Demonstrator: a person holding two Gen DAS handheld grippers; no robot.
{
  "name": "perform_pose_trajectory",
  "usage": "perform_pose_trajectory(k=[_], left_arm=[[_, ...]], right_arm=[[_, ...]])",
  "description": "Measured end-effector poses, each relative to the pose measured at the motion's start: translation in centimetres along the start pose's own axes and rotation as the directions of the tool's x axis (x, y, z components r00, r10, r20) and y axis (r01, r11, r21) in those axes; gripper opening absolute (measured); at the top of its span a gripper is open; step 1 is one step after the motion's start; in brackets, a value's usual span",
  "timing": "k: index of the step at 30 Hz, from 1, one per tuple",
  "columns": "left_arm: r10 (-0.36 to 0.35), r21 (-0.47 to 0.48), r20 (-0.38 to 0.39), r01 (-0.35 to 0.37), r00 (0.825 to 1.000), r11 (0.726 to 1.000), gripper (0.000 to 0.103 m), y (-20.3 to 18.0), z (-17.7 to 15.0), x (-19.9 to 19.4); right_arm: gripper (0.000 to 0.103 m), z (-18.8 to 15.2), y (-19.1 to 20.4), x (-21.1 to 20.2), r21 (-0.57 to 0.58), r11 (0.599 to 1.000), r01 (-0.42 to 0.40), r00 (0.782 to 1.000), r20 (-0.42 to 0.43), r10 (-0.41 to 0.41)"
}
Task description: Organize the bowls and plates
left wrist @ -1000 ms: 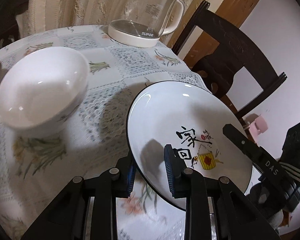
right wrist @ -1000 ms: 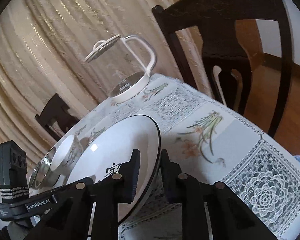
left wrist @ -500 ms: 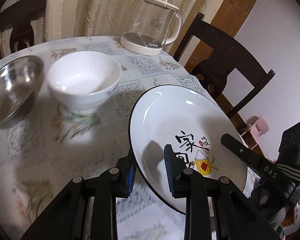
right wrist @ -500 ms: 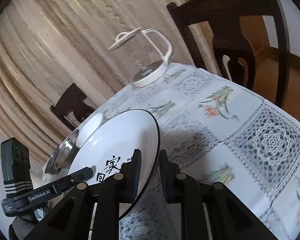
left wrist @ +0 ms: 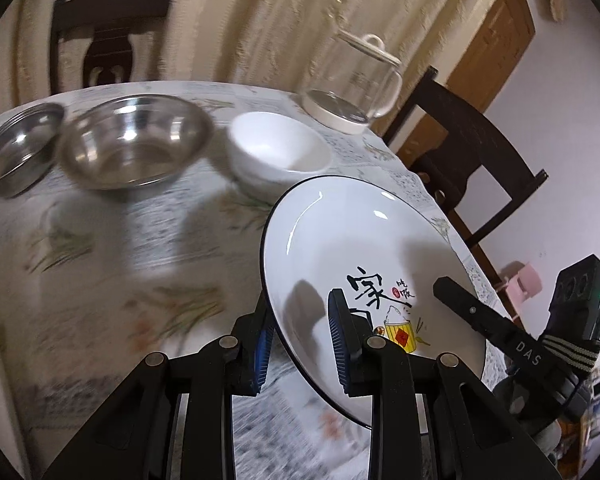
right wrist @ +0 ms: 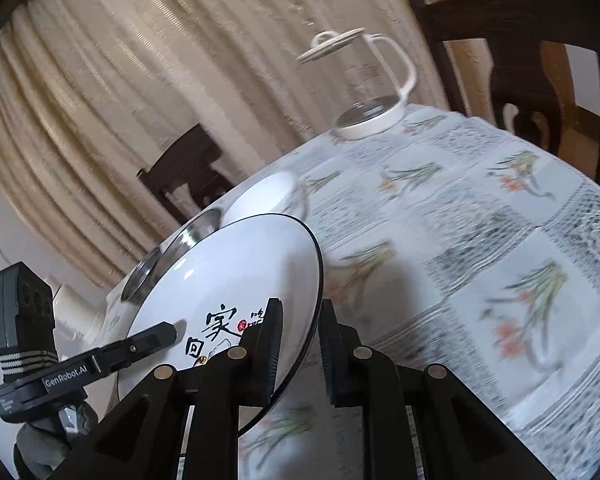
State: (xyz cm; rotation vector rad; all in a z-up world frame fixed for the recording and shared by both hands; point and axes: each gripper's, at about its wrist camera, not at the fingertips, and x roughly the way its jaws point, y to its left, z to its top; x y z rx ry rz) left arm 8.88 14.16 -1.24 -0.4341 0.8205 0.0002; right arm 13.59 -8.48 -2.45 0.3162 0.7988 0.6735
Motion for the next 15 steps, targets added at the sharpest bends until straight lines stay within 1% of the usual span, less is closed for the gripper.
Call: perform_pose_trajectory(k=[4, 8, 11, 15], left_arm=[[0.023, -0.032, 0.035, -0.022, 0.999, 0.999, 0.027, 2.4, -1.1, -2.6], [0.069, -0.058, 0.064, -0.065, 0.996, 0.996, 0.027, 4.9, -2.4, -5.4], [0.085, -0.086, 0.084, -0.077, 0.993, 0.993, 0.027, 6.9, -3.1, -7.3], [0.119, -0.136, 0.125, -0.102, 0.985, 0.985, 0.027, 9.9, -4.1, -10.3]], right_arm=[[0.02, -1.0, 2.4, 0.9, -0.028, 0.999, -0.031, 0.999, -0.027, 0.03], [0.02, -2.1, 5.0, 1.8, -0.053, 0.996, -0.069, 0.996, -0.054, 0.066], [0.02, -2.9, 7.1, 2.6, -0.07, 0.992, -0.103, 0.992, -0.077, 0.097], [0.02, -4.1, 10.2, 3.7, -0.104, 0.983, -0.153, 0.983, -0.118, 0.141]])
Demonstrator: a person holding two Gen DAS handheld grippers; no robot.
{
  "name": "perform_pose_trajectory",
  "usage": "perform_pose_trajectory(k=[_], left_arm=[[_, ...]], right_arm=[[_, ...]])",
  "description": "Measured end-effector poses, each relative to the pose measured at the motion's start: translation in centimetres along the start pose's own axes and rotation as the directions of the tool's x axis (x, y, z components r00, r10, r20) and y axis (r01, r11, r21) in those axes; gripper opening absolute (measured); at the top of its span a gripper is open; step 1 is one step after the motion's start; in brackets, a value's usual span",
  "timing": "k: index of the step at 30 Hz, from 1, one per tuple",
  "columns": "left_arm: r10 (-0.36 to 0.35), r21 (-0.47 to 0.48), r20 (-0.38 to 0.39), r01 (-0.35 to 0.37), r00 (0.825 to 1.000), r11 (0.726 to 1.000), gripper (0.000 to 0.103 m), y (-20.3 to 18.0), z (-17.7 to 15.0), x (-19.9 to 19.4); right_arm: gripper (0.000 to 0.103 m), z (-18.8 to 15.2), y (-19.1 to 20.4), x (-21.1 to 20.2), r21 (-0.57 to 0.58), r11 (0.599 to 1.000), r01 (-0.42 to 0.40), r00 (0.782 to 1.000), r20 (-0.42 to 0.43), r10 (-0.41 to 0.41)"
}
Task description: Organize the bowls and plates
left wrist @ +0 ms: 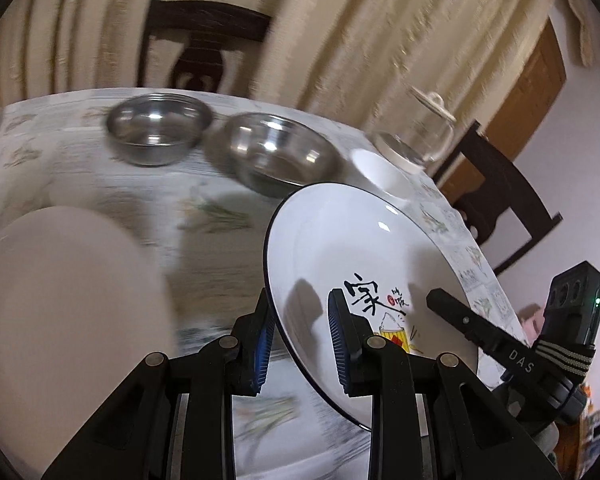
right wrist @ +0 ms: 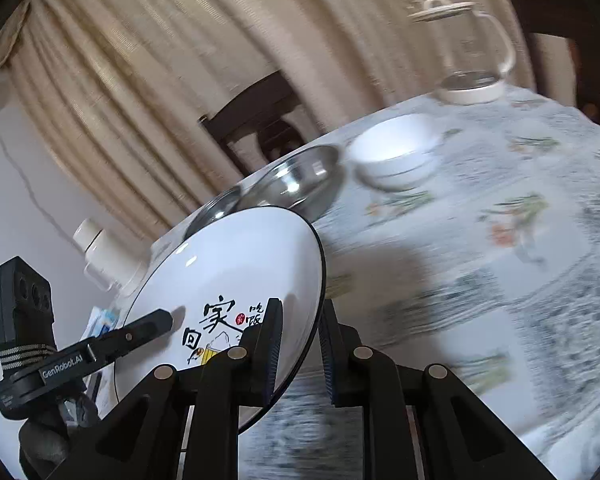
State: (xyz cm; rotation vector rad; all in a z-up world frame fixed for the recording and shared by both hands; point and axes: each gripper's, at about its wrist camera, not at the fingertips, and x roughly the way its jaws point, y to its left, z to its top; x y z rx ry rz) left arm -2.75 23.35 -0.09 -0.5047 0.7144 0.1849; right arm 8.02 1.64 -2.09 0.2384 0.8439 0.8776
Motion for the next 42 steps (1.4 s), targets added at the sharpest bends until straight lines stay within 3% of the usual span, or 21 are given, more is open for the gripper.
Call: perform_pose_trajectory(k=[18, 27, 42], left_arm=[[0.116, -0.163, 0.089, -0.1, 0.989, 0.982, 0.027, 11.9, -1.0, -7.2], [0.141, -0.213, 0.081, -0.121, 0.987, 0.969, 0.027, 15.7, -2.1, -7.9], [0.153, -0.249, 0.043, -0.138, 0.987, 0.959, 0.027, 18.8, -2.8, -6.9]], right_arm=[[0.02, -2.7, 10.9, 6.3, -0.142, 0.984, -0.107, 0.987, -0.138, 0.088], [0.02, -3.9, 13.1, 8.2, -0.167, 0.98, -0.111, 0.98, -0.182, 0.08], [0.02, -4.9, 14.6, 10.5, -0.191, 0.977, -0.093, 0.973, -0.226, 0.049]])
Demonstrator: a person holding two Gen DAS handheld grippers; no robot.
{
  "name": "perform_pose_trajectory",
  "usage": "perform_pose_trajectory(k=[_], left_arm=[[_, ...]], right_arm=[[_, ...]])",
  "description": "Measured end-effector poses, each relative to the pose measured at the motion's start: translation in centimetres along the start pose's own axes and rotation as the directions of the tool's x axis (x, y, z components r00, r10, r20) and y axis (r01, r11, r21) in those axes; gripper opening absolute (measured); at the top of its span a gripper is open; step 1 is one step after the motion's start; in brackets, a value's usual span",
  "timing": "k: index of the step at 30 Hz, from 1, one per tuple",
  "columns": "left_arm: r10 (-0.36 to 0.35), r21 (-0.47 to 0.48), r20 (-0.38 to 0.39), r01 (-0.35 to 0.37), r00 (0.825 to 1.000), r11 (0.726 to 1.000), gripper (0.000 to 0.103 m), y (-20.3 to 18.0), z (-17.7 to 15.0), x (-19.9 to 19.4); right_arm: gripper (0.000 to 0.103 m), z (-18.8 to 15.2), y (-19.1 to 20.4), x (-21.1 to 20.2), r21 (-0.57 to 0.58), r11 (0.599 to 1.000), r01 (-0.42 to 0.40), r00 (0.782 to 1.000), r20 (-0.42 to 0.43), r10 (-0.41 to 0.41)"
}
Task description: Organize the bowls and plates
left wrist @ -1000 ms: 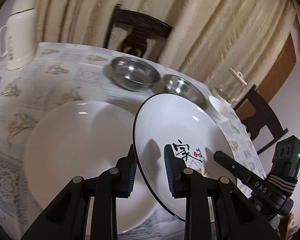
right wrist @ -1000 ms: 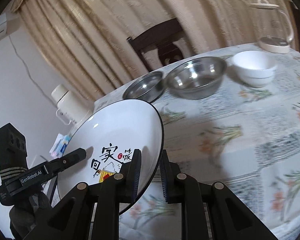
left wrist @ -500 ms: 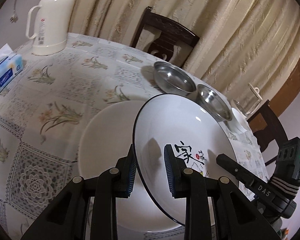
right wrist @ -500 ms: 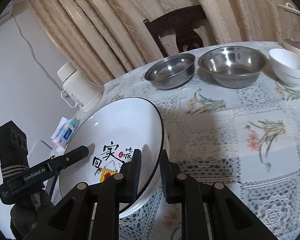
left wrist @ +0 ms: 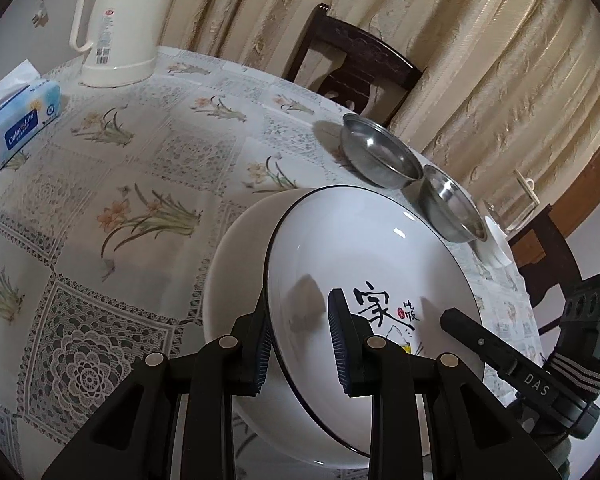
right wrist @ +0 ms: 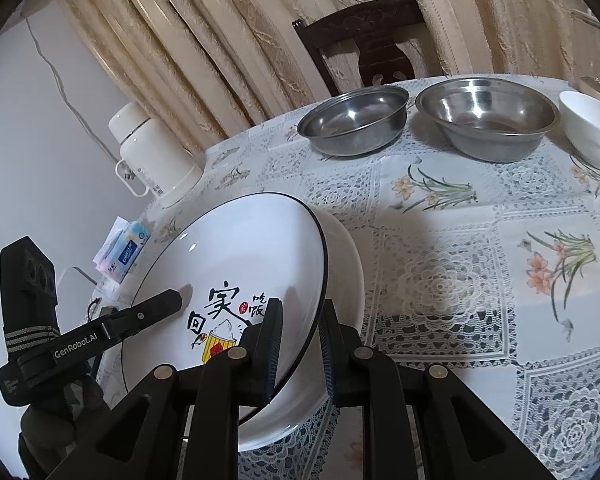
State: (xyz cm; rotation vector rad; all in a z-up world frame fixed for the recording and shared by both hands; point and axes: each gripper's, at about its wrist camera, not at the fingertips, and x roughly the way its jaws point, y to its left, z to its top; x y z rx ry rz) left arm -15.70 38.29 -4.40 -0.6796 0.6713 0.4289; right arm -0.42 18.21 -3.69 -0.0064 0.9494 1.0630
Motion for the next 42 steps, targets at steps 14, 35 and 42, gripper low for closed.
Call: perform_pose_trajectory(k=[14, 35, 42], left_arm=[[0.02, 0.046, -0.003, -0.02, 1.0, 0.999, 0.034, -0.2, 0.3, 0.7], [-0.033, 0.002, -0.008, 0.033, 0.999, 0.999, 0.05, 0.0, 1.4, -0.1], [-0.025, 0.008, 0.0, 0.025, 1.0, 1.0, 0.05, 0.0, 1.4, -0.4]], right_arm=[[0.02, 0.0, 0.3, 0.6, -0.014, 1.0, 0.017, 1.0, 0.01, -0.017], [0.038, 0.5, -0.7, -0.6, 0.085, 0.995, -0.043, 0.999, 0.034, 0.04], [0.038, 0.4, -0.7, -0.7, 0.08, 0.996, -0.039, 0.998, 0.043, 0.036]])
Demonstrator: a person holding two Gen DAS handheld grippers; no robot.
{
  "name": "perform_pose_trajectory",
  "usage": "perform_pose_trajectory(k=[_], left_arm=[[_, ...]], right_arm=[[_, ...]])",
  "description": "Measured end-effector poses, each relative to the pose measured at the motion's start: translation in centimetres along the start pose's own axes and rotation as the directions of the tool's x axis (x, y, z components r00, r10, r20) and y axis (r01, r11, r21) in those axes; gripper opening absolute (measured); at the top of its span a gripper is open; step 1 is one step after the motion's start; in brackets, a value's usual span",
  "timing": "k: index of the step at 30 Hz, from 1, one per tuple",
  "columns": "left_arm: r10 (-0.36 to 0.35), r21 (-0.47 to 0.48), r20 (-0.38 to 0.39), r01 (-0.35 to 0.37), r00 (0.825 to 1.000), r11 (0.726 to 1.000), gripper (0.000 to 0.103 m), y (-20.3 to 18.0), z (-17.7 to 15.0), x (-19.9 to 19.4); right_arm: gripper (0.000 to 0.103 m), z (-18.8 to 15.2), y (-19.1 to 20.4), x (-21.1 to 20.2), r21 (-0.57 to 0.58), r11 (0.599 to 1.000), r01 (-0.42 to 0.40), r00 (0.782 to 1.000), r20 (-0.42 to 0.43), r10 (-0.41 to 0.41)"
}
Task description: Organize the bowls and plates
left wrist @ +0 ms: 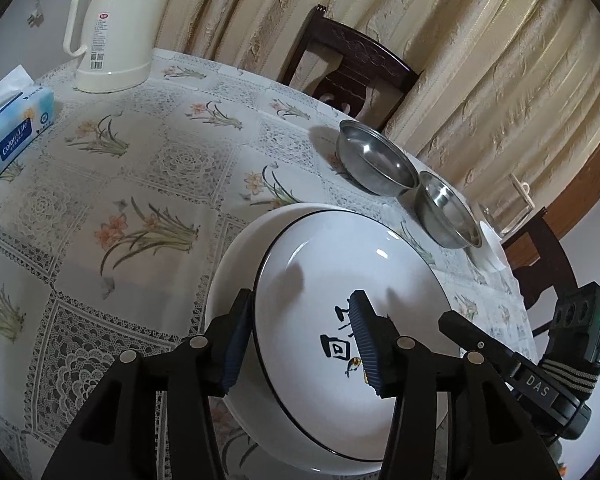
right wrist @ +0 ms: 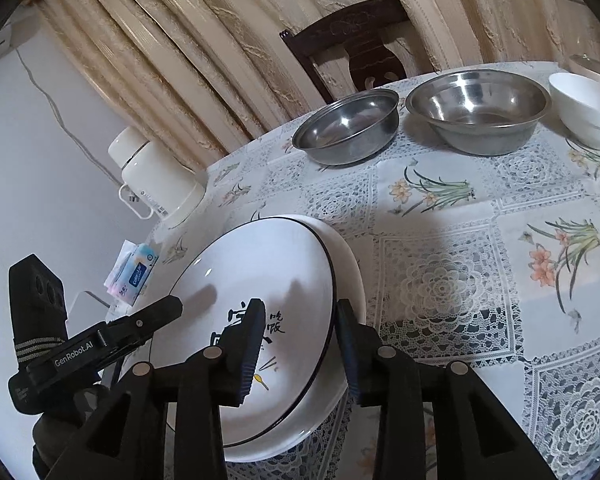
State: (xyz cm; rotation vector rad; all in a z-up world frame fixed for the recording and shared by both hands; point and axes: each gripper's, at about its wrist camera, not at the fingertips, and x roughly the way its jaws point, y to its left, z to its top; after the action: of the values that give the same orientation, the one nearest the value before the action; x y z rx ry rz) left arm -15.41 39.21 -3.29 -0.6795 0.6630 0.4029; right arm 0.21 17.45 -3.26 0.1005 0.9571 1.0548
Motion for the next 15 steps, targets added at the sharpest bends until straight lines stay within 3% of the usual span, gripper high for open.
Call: perform_pose_trajectory(k=[15], left_arm=[[0.029, 0.015, 0.024, -0.029, 0.999, 0.999, 0.053, -0.41, 0.3, -0.66]], right_arm=[[0.042, -0.11, 0.61, -0.85, -0.054, 0.997, 0.058, 0.997, 0.046, -0.056]])
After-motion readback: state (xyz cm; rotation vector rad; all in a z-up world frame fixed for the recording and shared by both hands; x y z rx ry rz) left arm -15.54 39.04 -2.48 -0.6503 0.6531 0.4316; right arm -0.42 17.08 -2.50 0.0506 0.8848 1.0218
